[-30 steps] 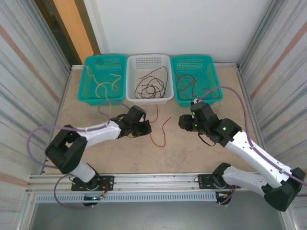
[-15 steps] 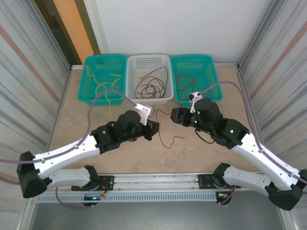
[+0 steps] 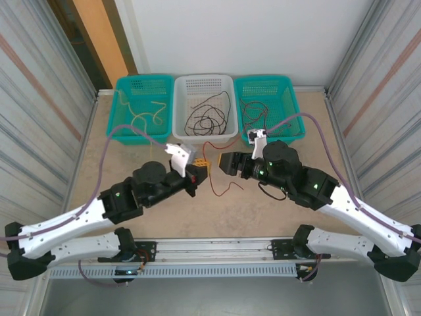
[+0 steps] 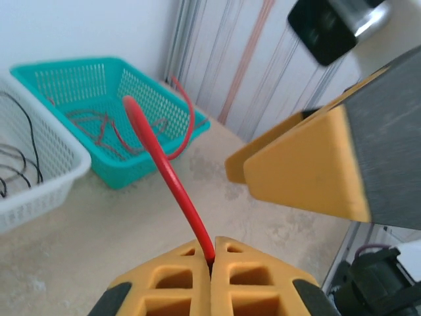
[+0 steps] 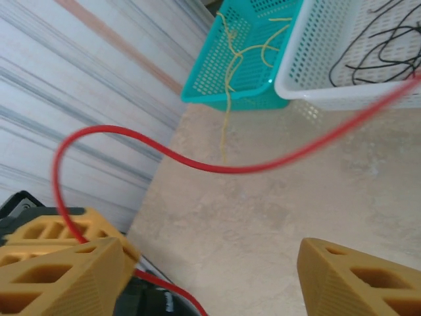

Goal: Untangle the cables

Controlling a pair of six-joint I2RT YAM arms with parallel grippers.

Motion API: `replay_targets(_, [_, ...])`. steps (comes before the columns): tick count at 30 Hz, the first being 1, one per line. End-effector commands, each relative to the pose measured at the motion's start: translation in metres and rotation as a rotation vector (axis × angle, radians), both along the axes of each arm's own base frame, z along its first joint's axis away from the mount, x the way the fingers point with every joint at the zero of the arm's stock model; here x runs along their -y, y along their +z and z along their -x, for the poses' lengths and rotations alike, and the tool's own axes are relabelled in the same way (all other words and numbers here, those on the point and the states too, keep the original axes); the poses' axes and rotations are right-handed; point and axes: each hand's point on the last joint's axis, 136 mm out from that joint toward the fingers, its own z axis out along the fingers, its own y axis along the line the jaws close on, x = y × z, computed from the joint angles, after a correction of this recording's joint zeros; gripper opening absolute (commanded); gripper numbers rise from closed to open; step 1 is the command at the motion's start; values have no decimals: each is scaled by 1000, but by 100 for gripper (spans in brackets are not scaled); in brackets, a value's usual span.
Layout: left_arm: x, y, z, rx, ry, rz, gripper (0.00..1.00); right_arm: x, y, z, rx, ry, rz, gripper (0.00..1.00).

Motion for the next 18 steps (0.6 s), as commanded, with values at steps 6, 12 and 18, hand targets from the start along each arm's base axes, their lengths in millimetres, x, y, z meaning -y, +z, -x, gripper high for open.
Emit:
replay_targets(6, [-25, 37, 11, 146, 2, 127, 0, -35, 68, -3, 39, 73, -236, 73])
replay_targets(12, [-34, 47, 20, 173, -23, 188, 0, -49, 77, -24, 23, 10, -255, 73])
replay_targets(18, [-39, 50, 22, 187, -22, 191, 0, -58, 76, -34, 10, -9, -245, 59])
